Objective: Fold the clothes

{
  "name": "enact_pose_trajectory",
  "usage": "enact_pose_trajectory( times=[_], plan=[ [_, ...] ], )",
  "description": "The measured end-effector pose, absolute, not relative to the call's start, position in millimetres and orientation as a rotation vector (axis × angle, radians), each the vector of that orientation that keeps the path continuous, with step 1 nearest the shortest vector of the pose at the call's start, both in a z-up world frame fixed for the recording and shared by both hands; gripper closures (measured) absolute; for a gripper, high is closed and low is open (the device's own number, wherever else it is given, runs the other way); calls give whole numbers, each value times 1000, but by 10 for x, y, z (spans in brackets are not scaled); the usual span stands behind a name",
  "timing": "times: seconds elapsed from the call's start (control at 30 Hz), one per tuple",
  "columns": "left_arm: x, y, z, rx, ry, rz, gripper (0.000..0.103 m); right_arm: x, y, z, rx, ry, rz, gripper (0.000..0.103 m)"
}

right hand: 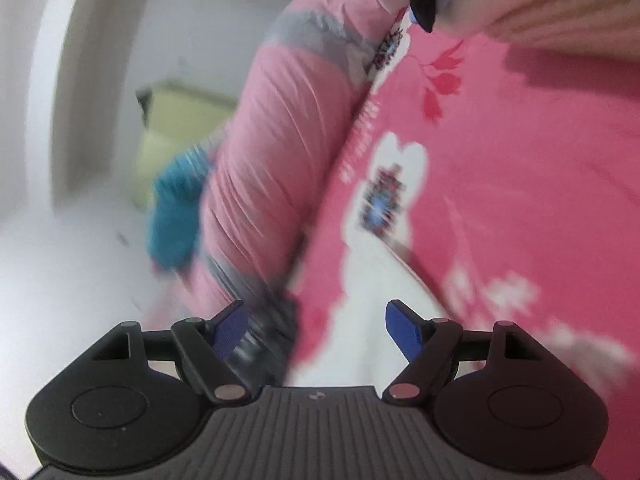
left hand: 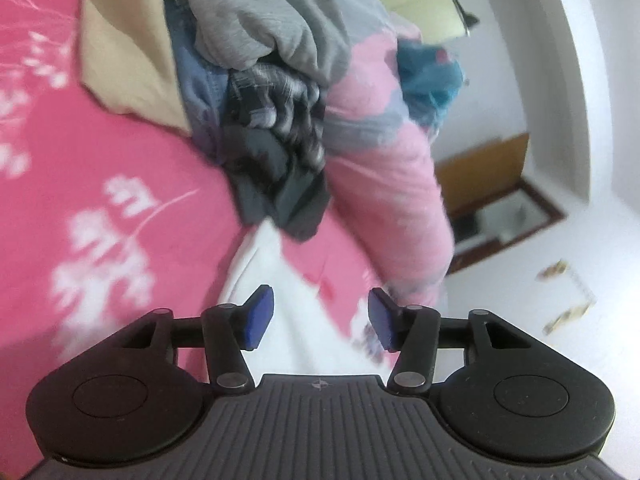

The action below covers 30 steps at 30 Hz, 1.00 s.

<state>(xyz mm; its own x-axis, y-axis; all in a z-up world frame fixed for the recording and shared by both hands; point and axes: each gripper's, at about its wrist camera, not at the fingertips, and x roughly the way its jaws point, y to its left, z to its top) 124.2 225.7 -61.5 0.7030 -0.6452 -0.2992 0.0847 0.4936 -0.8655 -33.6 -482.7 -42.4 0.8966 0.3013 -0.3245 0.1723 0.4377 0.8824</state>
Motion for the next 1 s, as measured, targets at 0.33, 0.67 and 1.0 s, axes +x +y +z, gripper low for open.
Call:
enact_pose_trajectory(
  times=[0.33, 0.67, 1.0],
  plan=[
    [432, 2176, -966, -999, 765, -480, 49, -1180, -4444, -730, 1177, 637, 9, 24],
    [485, 1987, -1190, -1010, 751, -392, 50, -929, -4460, -1023, 1252, 626, -81, 49],
    [581, 1854, -1279, -1039, 721, -277, 92, -820, -4444, -1124, 1229, 585, -89, 94]
  ],
)
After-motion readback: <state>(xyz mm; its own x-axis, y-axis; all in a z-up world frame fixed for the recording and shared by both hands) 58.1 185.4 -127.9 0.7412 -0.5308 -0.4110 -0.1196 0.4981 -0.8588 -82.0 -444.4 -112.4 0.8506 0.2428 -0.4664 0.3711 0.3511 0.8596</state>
